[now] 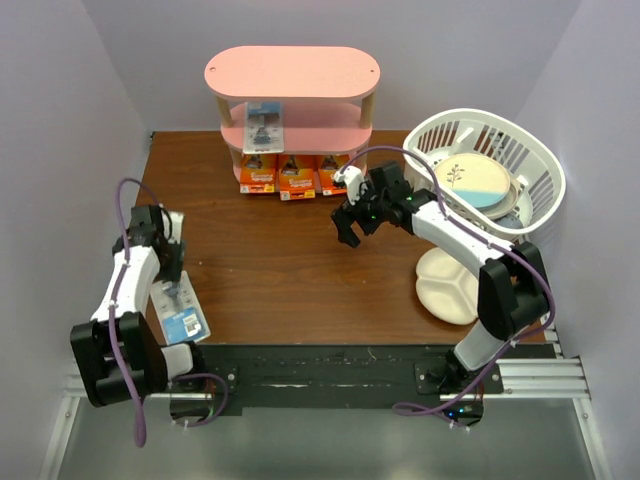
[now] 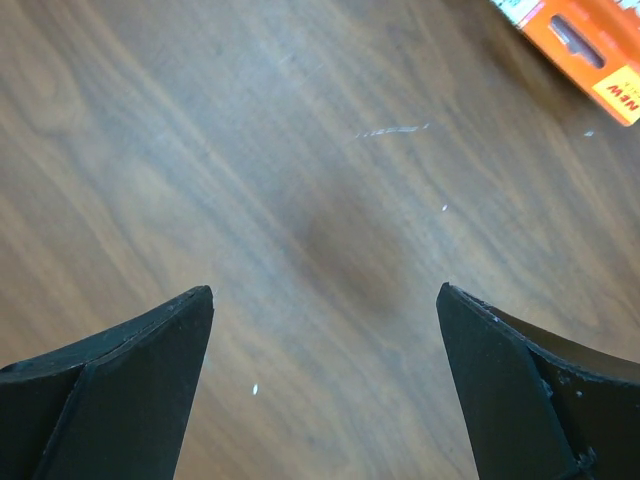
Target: Place and organize the shaving razors onto the shelf
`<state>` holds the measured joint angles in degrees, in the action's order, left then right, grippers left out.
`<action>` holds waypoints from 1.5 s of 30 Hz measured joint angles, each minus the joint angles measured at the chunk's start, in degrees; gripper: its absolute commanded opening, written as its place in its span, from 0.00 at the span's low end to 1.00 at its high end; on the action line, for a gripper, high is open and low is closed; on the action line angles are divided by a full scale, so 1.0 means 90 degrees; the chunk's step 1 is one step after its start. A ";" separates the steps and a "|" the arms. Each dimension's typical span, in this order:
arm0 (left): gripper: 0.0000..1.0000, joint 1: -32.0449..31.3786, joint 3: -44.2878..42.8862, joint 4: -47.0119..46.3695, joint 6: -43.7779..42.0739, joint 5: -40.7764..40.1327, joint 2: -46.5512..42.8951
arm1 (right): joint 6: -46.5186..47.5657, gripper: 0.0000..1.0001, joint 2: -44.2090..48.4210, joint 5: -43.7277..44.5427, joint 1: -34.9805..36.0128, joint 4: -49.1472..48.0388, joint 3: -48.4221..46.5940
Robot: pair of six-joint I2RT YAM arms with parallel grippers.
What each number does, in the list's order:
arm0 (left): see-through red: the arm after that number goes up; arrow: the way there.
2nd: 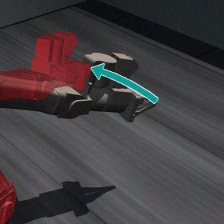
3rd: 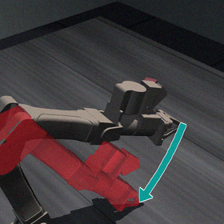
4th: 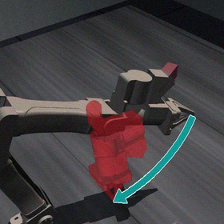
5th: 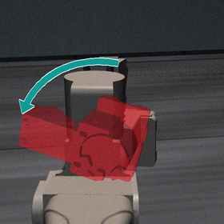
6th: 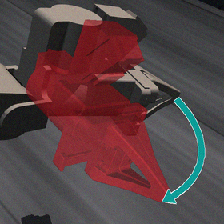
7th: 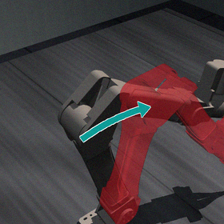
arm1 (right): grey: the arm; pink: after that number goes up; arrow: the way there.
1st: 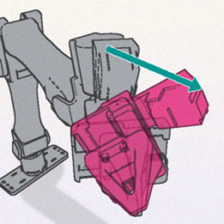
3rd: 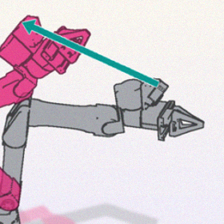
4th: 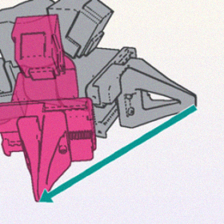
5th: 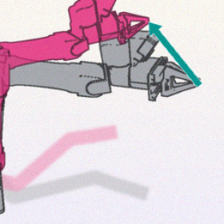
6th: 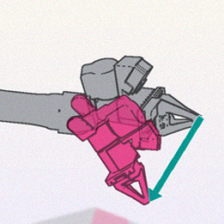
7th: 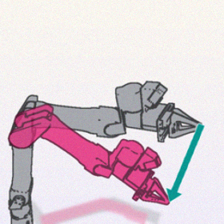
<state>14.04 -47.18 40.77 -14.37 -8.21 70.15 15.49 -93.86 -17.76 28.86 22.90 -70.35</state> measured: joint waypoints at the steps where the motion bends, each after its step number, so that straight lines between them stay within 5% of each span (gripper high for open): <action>1: 0.47 0.0051 0.0238 0.0053 -0.0041 -0.0005 0.0046 | 0.0015 0.99 -0.0019 -0.0005 0.0002 0.0146 -0.0080; 10: 0.38 0.0299 0.0614 -0.0287 -0.0313 0.0007 0.0644 | 0.0039 0.99 -0.0789 -0.0131 0.0007 0.0984 -0.0845; 26: 0.43 0.0415 -0.0017 0.0427 -0.0590 0.0988 0.0814 | 0.0068 0.99 -0.0850 0.0032 0.0083 0.1027 -0.0884; 39: 0.33 0.0423 0.0146 0.0515 -0.0690 0.0670 0.1326 | 0.0073 0.99 -0.0886 0.0036 0.0083 0.1022 -0.1073; 45: 0.53 0.0427 0.0000 0.0780 -0.0661 0.0299 0.1350 | 0.0073 0.99 -0.0984 0.0036 0.0085 0.1005 -0.1095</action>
<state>17.89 -47.18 47.79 -20.32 -5.52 82.30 16.14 -102.72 -17.43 29.63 31.94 -80.20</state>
